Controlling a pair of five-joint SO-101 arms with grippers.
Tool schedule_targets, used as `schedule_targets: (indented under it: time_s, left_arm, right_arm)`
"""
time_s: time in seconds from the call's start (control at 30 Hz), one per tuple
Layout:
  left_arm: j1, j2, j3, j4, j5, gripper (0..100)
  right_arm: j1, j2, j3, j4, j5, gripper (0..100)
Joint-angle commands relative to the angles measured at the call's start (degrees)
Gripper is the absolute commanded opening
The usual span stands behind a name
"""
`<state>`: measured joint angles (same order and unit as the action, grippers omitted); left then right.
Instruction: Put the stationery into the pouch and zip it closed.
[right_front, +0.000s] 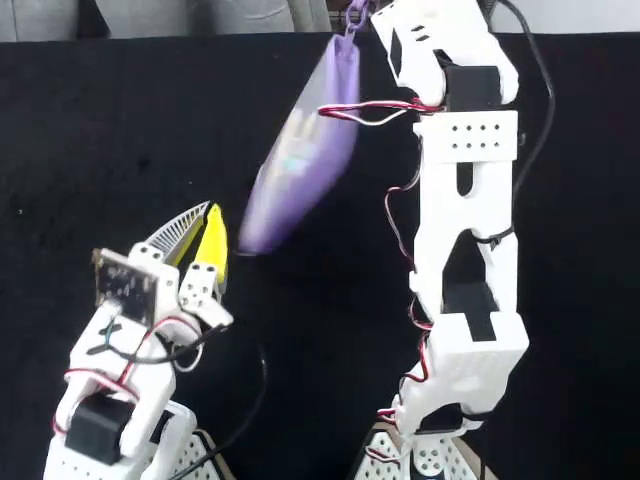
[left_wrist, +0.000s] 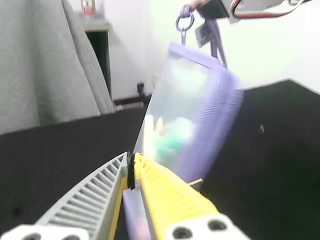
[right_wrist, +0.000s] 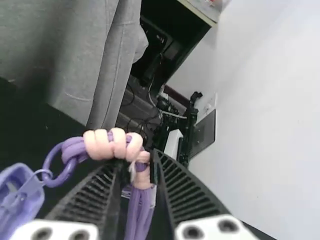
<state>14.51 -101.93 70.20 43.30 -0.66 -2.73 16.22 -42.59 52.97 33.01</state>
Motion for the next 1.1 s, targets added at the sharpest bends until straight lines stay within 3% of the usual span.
schedule_targets:
  time_s: [0.0,0.23,0.57,0.77,1.07]
  left_arm:
    - [-0.6,-2.6,-0.8,-0.3,-0.2,3]
    - [-7.7,-2.5,-1.0,-0.8,-0.2,3]
    - [-7.7,-2.5,0.4,-1.1,-0.2,3]
    - [-7.9,-2.5,5.3,-6.7,-0.2,3]
    - [-8.1,-2.5,6.1,-6.4,-0.4,3]
  right_arm:
    - [-1.6,-0.7,-4.5,0.2,0.3,1.1]
    - [-3.4,-0.7,-4.6,2.3,0.4,1.1]
    - [-11.8,-0.6,-4.1,8.2,0.0,1.1]
    - [-17.8,-0.5,-4.0,15.7,0.4,1.1]
    - [-21.3,8.2,0.5,13.5,0.4,1.1]
